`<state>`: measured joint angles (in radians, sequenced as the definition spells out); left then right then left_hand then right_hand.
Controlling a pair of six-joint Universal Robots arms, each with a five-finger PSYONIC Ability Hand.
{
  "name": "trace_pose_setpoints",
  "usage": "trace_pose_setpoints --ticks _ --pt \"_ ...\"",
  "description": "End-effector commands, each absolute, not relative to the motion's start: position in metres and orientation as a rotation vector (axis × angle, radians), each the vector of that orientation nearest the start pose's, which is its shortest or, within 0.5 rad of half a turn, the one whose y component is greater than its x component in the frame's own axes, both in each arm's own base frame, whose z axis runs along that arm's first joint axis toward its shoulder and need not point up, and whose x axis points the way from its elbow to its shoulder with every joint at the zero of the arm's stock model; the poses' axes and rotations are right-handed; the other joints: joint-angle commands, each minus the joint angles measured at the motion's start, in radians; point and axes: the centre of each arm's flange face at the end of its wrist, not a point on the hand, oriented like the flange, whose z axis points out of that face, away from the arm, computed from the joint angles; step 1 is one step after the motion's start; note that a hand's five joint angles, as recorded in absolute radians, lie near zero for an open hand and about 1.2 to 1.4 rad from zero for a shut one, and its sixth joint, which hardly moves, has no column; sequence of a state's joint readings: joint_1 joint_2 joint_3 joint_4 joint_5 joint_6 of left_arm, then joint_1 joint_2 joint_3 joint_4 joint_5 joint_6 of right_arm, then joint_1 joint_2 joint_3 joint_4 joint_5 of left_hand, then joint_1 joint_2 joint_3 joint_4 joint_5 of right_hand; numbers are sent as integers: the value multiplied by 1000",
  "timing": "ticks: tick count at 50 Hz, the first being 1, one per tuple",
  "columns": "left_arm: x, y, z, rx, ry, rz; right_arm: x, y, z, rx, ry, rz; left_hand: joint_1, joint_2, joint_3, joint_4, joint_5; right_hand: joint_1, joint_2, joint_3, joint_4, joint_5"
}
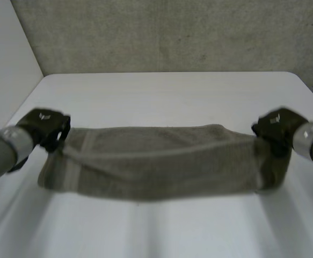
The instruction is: Fold the towel.
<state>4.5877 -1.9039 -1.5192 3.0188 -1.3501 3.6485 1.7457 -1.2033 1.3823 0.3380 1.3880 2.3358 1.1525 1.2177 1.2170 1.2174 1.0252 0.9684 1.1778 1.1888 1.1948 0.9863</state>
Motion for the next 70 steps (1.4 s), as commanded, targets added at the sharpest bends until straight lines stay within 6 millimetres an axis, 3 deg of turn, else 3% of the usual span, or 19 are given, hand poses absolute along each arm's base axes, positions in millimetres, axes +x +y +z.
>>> trace_pose_setpoints --ticks 1,2,4,5,6,7,9,11,19,22,26,31,37,47,52,54,59,66,70 --pt "-231 -366 312 805 1978 -2135 238 -363 322 -1227 2088 -2458 244 179 179 179 196 428 218 207 201 235" --pt "-231 -366 312 805 1977 -2136 238 -363 322 -1225 2086 -2460 244 179 179 179 196 428 218 207 201 235" --pt "-246 -366 380 663 1748 -2463 236 -378 379 -879 1720 -2867 244 179 179 179 196 428 218 207 201 235" --pt "-247 -366 380 662 1747 -2465 236 -378 379 -878 1718 -2868 244 179 179 179 196 428 218 207 201 235" --pt "-253 -360 409 582 1641 -2631 235 -377 402 -725 1518 -3001 244 179 179 179 196 428 218 207 201 235" --pt "-253 -360 409 582 1640 -2633 232 -371 424 -602 1330 -3108 244 179 179 179 196 428 218 207 201 235" --pt "-244 -349 450 406 1492 -2857 231 -362 435 -553 1220 -3152 244 179 179 179 196 428 218 207 201 235" --pt "-242 -344 459 355 1466 -2922 230 -356 437 -559 1204 -3159 244 179 179 179 196 428 218 207 201 235" --pt "-223 -363 396 342 1719 -2747 236 -355 389 -794 1437 -2930 244 179 179 179 196 428 218 207 201 235" --pt "-220 -365 344 368 1915 -2603 245 -356 333 -999 1576 -2712 244 179 179 179 196 428 218 207 201 235" --pt "-220 -363 305 403 2026 -2518 248 -353 292 -1085 1675 -2558 244 179 179 179 196 428 218 207 201 235" --pt "-223 -346 213 579 2253 -2316 245 -335 212 -1212 1893 -2264 244 179 179 179 196 428 218 207 201 235" --pt "-215 -318 162 797 2328 -2080 226 -313 167 -1369 2115 -2028 244 179 179 179 196 428 218 207 201 235" --pt "-177 -272 160 937 2416 -1725 199 -272 173 -1451 2395 -1585 244 179 179 179 196 428 218 207 201 235" --pt "-163 -238 182 1009 2429 -1585 183 -249 194 -1439 2488 -1444 244 179 179 179 196 428 218 207 201 235" --pt "-157 -214 192 1112 2443 -1478 173 -227 207 -1539 2526 -1313 244 179 179 179 196 428 218 207 201 235" --pt "-157 -185 207 1282 2458 -1396 154 -213 215 -1673 2558 -1213 244 179 179 179 196 428 218 207 201 235" --pt "-156 -204 219 1278 2332 -1530 149 -235 218 -1593 2574 -1419 244 179 179 179 196 428 218 207 201 235" --pt "-168 -242 211 1240 2318 -1661 152 -263 208 -1459 2578 -1534 244 179 179 179 196 428 218 207 201 235"
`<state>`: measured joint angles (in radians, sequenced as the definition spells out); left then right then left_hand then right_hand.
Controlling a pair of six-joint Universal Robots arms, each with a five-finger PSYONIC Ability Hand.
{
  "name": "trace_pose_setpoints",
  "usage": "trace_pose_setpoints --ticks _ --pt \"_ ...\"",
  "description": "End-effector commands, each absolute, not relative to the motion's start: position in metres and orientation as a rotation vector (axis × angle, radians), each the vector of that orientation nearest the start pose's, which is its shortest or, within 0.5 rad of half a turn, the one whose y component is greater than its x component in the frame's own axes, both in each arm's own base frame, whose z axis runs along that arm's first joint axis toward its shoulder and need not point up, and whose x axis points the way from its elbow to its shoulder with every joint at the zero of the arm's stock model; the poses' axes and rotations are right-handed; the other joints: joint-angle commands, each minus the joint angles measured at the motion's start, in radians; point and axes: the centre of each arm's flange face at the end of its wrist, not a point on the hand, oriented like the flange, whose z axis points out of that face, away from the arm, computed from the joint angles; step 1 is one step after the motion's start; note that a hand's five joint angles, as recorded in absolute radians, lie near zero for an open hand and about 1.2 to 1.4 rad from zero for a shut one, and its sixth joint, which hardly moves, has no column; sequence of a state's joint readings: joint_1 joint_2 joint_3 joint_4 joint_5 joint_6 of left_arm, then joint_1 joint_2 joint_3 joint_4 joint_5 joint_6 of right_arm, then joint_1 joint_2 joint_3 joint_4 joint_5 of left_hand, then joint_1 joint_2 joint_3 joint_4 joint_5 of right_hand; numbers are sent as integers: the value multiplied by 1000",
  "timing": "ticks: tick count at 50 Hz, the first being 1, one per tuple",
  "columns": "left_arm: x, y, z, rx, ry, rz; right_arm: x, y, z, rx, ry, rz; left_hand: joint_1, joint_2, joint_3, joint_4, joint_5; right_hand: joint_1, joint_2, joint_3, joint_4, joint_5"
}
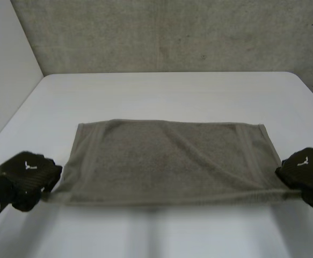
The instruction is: Fold the towel.
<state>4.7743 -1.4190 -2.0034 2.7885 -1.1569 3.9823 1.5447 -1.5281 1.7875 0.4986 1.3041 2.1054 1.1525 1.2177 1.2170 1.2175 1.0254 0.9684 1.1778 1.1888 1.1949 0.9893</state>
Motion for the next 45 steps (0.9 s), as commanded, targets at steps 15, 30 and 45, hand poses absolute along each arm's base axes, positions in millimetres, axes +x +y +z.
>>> trace_pose_setpoints --ticks 15,30,45 --pt "-235 -350 178 1123 2245 -1799 193 -366 165 -1294 2525 -1861 244 179 179 179 196 428 218 207 201 232" --pt "-261 -414 161 968 2128 -1893 221 -423 145 -1251 2392 -2149 244 179 179 179 196 428 218 207 201 232" --pt "-275 -386 186 914 2190 -1996 227 -413 183 -953 2249 -2265 -978 -1043 -1042 -1043 -1025 -794 -1003 -1014 -1020 -989"
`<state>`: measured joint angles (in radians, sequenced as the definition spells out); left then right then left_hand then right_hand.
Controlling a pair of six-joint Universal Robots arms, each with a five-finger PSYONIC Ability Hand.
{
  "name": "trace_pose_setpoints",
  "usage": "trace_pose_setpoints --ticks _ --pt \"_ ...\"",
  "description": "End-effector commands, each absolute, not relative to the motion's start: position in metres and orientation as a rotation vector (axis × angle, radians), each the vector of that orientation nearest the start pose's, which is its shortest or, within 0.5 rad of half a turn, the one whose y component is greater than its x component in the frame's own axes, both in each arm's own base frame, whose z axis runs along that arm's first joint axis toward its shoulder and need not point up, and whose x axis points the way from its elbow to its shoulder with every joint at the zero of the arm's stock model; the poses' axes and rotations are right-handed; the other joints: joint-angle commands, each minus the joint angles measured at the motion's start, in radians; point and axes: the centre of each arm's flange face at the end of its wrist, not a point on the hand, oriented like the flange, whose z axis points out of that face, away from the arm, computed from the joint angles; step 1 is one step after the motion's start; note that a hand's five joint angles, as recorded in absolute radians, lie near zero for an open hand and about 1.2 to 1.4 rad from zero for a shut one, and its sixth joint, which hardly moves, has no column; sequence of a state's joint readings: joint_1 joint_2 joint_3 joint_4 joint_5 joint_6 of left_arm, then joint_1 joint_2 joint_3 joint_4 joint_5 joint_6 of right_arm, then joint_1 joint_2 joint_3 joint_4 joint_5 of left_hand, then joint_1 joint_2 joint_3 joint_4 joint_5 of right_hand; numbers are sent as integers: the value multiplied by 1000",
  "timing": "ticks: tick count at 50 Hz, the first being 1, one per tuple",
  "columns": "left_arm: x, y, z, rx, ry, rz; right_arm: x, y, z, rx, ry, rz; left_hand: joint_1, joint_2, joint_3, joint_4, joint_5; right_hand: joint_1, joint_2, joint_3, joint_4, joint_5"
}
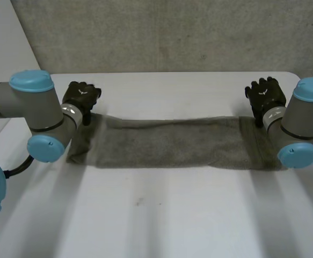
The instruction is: Fold the towel.
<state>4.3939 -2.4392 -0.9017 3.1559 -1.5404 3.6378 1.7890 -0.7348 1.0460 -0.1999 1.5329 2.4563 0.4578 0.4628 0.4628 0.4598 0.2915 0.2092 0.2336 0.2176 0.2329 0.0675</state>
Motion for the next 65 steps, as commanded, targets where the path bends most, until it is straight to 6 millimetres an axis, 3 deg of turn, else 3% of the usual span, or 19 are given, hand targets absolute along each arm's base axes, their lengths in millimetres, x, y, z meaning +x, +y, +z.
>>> trace_pose_setpoints --ticks 1,8,10,11,15,21,30,33,34,36,37,39,45,53,60,64,65 --pt "-273 -381 192 900 2192 -2015 226 -407 189 -911 2239 -2247 -283 -288 -288 -285 -292 -35 -59 -43 -58 -68" --pt "-264 -357 208 867 2193 -2063 216 -371 197 -890 2301 -2095 -283 -288 -288 -285 -292 -35 -59 -43 -58 -68" --pt "-260 -344 207 871 2205 -2055 197 -358 192 -877 2398 -1966 -283 -288 -288 -285 -292 -35 -59 -43 -58 -68" --pt "-260 -344 207 871 2206 -2055 197 -358 192 -877 2399 -1966 -283 -288 -288 -285 -292 -35 -59 -43 -58 -68" --pt "-257 -325 196 935 2258 -2023 181 -337 178 -873 2498 -1768 -283 -288 -288 -285 -292 -35 -59 -43 -58 -68" --pt "-257 -318 175 1001 2294 -1996 164 -328 158 -843 2537 -1649 -283 -288 -288 -285 -292 49 24 40 25 16" --pt "-251 -336 152 951 2263 -2014 158 -333 135 -844 2550 -1624 -283 -288 -288 -285 -292 149 124 140 125 116" --pt "-243 -344 142 924 2268 -1997 158 -341 127 -848 2539 -1665 -283 -288 -288 -285 -292 535 510 526 511 502" --pt "-243 -344 142 924 2268 -1997 158 -341 127 -848 2539 -1665 -283 -288 -288 -285 -292 536 512 528 513 503" --pt "-243 -345 140 922 2269 -1995 157 -347 126 -860 2524 -1710 -283 -288 -288 -285 -292 852 828 844 828 819" --pt "-243 -345 140 922 2269 -1995 157 -347 126 -860 2524 -1710 -283 -288 -288 -285 -292 853 829 845 830 821" --pt "-243 -344 140 925 2273 -1992 151 -352 121 -869 2532 -1725 -283 -288 -288 -285 -292 1081 1057 1073 1058 1049" --pt "-243 -343 140 922 2272 -1990 136 -358 116 -886 2589 -1710 -283 -288 -288 -285 -292 1187 1163 1179 1163 1154" --pt "-241 -341 142 912 2283 -1974 110 -366 127 -824 2652 -1760 -283 -288 -288 -285 -292 1187 1163 1179 1163 1154" --pt "-227 -332 161 871 2268 -1994 67 -392 155 -902 2782 -1964 -283 -288 -288 -285 -292 1187 1163 1179 1163 1154" --pt "-226 -324 173 861 2253 -2023 68 -397 166 -956 2783 -2035 -283 -288 -288 -285 -292 1187 1163 1179 1163 1154" --pt "-225 -320 177 860 2246 -2030 78 -399 175 -973 2731 -2080 -283 -288 -288 -285 -292 1187 1163 1179 1163 1154"
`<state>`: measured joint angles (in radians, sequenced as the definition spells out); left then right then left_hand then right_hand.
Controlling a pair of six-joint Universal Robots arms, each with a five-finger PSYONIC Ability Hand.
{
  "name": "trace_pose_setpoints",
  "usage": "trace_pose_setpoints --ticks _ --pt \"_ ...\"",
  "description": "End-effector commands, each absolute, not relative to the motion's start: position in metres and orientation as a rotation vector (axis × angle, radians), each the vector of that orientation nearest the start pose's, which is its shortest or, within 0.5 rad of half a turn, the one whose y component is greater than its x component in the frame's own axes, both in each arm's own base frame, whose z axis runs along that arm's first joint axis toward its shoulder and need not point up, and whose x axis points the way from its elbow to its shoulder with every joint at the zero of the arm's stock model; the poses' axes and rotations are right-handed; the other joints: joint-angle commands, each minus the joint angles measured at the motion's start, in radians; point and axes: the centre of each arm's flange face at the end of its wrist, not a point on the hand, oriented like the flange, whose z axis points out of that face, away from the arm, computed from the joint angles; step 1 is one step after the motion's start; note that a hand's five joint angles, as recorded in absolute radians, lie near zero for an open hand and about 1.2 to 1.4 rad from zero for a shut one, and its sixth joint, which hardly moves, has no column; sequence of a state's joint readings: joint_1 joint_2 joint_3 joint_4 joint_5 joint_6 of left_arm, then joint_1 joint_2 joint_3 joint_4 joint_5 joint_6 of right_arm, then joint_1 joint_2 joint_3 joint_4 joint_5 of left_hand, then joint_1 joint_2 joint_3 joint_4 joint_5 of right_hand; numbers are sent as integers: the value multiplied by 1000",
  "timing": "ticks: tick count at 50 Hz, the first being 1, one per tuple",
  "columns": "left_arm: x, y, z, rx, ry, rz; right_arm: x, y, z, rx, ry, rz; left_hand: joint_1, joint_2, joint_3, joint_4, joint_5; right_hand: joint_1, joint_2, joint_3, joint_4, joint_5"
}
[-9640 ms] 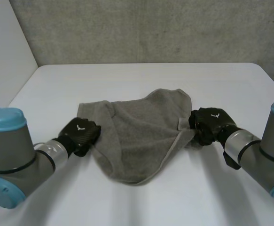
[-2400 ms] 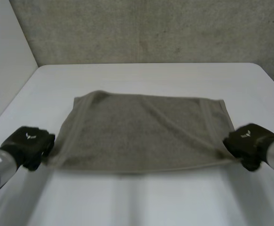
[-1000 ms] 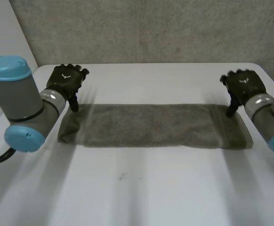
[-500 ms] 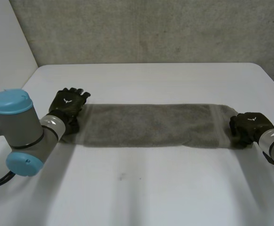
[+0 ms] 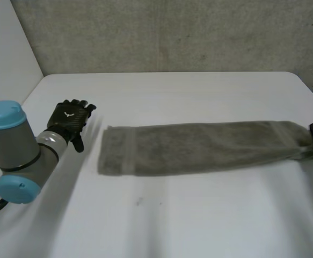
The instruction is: Fold the towel.
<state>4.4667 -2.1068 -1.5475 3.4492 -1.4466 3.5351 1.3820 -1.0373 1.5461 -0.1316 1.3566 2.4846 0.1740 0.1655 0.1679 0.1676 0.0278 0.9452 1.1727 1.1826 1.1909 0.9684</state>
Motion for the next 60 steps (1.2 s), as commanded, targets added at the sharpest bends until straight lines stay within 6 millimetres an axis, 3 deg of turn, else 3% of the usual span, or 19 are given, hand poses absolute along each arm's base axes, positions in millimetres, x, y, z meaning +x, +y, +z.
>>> trace_pose_setpoints --ticks 1,2,4,7,9,10,11,13,15,19,23,29,31,33,37,43,48,54,60 --pt "-224 -317 182 858 2238 -2039 99 -398 185 -990 2644 -2127 1 9 7 7 -28 451 224 214 205 253" --pt "-224 -317 182 858 2238 -2039 99 -398 185 -990 2643 -2127 1 9 7 7 -28 451 224 214 205 253" --pt "-223 -311 187 860 2230 -2049 155 -385 212 -1004 2400 -2220 1 9 7 7 -28 451 224 214 205 253" --pt "-223 -308 187 860 2240 -2041 185 -375 221 -1018 2279 -2240 1 9 7 7 -28 451 224 214 205 253" --pt "-223 -303 187 871 2259 -2022 247 -349 229 -1092 2029 -2233 1 9 7 7 -28 451 224 214 205 253" --pt "-223 -303 187 871 2259 -2022 247 -349 229 -1093 2028 -2233 1 9 7 7 -28 451 224 214 205 253" --pt "-222 -301 189 870 2262 -2021 278 -332 227 -1154 1906 -2201 1 9 7 7 -28 451 224 214 205 253" --pt "-222 -299 192 872 2262 -2021 309 -310 222 -1226 1781 -2155 1 9 7 7 -28 451 224 214 205 253" --pt "-220 -296 193 869 2279 -2002 362 -265 207 -1341 1564 -2046 1 9 7 7 -28 451 224 214 205 253" --pt "-219 -292 195 866 2284 -1996 408 -219 173 -1440 1422 -1890 1 9 7 7 -28 451 224 214 205 253" --pt "-219 -291 194 866 2286 -1994 430 -192 134 -1515 1417 -1751 1 9 7 7 -28 451 224 214 205 253" --pt "-222 -287 195 883 2284 -2000 435 -186 119 -1544 1466 -1697 1 9 7 7 -28 451 224 214 205 253" --pt "-226 -285 194 900 2285 -2006 432 -192 131 -1509 1533 -1750 1 9 7 7 -28 -692 -919 -929 -938 -890" --pt "-231 -283 196 917 2278 -2021 429 -195 144 -1471 1561 -1789 1 9 7 7 -28 -771 -998 -1008 -1016 -968" --pt "-255 -271 201 976 2291 -2097 402 -211 179 -1275 1685 -1840 1 9 7 7 -28 -771 -998 -1008 -1016 -968" --pt "-277 -260 206 990 2345 -2183 355 -236 189 -1101 1855 -1826 10 19 16 17 -18 -771 -998 -1008 -1016 -968" --pt "-311 -247 196 1089 2396 -2205 309 -244 159 -1057 2080 -1716 22 30 28 28 -6 -771 -998 -1008 -1016 -968" --pt "-315 -251 177 1092 2434 -2139 284 -250 136 -1034 2202 -1656 25 33 31 31 -4 -678 -906 -916 -924 -876" --pt "-310 -253 147 1071 2463 -1990 266 -260 113 -1099 2291 -1647 25 33 31 31 -3 45 -183 -193 -201 -153"
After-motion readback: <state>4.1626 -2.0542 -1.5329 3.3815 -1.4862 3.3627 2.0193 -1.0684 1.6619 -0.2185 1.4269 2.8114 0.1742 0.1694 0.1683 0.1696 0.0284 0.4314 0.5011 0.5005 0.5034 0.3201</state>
